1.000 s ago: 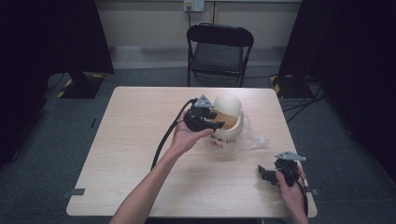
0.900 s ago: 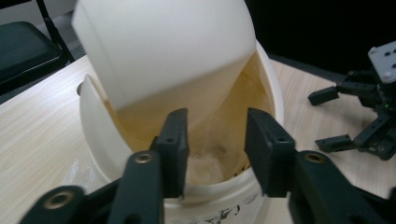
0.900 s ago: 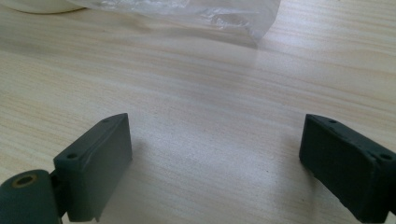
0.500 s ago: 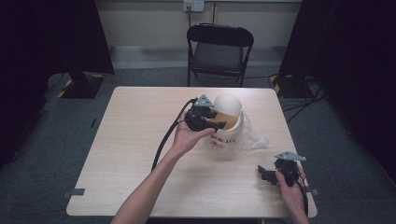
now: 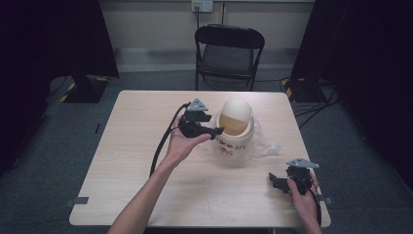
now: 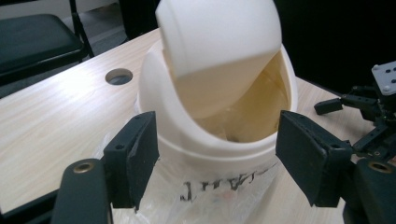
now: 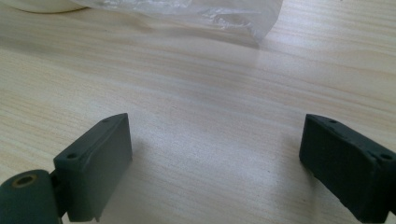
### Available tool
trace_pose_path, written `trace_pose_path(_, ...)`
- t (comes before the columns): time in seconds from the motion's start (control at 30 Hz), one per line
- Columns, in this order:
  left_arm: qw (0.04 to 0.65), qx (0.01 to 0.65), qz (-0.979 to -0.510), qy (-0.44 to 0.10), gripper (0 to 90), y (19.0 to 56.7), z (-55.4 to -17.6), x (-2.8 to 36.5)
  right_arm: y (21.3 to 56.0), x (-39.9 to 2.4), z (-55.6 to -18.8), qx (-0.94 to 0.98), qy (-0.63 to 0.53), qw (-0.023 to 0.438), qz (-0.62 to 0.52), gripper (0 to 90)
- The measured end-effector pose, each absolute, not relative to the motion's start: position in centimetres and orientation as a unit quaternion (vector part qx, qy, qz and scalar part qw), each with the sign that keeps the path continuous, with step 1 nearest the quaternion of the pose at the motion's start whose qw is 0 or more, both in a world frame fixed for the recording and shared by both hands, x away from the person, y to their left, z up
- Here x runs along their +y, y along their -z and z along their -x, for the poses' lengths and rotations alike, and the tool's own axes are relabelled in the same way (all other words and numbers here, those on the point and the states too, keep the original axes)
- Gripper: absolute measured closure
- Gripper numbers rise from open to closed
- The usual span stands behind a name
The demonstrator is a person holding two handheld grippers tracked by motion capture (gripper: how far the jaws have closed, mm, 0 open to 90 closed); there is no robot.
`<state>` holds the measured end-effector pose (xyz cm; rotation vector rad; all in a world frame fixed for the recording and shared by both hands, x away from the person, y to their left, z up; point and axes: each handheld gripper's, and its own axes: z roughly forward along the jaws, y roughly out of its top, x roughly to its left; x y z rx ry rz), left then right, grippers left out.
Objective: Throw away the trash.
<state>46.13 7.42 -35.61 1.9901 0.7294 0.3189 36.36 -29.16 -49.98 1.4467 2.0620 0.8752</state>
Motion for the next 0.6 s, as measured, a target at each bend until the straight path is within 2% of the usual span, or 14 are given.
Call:
trace_pose_path(0.23,0.491,0.299,-0.808,-0.129,27.1,36.0,-45.0,10.1,50.0,-29.2,-36.4,0.752,-0.319,0.235,-0.527,8.7)
trace_pose_path(0.33,0.482,0.305,-0.811,-0.134,23.3,36.4,-44.9,11.1,50.0,-29.2,-36.4,0.752,-0.319,0.235,-0.527,8.7)
trace_pose_path(0.6,0.471,0.327,-0.806,-0.144,20.7,37.5,-43.7,14.2,50.0,-29.2,-36.4,0.752,-0.319,0.235,-0.527,8.7)
